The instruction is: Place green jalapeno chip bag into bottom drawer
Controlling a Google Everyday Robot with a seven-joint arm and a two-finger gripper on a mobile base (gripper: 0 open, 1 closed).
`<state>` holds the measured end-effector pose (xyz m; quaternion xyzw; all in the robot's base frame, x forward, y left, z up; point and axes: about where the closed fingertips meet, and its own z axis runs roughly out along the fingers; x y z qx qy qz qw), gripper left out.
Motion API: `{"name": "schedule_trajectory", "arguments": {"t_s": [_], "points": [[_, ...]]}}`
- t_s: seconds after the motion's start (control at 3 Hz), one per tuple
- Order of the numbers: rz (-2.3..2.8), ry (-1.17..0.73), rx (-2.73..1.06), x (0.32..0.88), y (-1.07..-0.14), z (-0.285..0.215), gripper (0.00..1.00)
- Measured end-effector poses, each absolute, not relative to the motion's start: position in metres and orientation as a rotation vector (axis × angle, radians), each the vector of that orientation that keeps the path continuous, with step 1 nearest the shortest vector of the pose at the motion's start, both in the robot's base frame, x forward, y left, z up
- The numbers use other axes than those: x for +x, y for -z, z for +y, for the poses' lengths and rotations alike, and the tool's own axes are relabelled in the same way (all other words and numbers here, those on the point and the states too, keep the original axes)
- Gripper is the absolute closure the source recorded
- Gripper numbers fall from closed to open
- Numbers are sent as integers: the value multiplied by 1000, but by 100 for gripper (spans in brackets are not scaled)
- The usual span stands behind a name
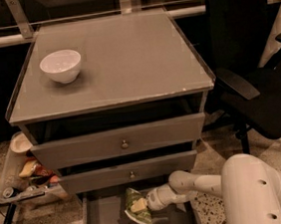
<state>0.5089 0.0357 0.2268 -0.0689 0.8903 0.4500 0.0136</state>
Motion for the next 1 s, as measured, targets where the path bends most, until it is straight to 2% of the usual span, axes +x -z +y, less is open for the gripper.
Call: {"name": "schedule_trajectory", "arguments": {"t_s": [0.33,0.67,1.0], "points": [[2773,-1402,-215,509,-227,36,12],[2773,-1402,-215,509,-227,36,0],[2773,-1402,-215,509,-227,36,0]]}}
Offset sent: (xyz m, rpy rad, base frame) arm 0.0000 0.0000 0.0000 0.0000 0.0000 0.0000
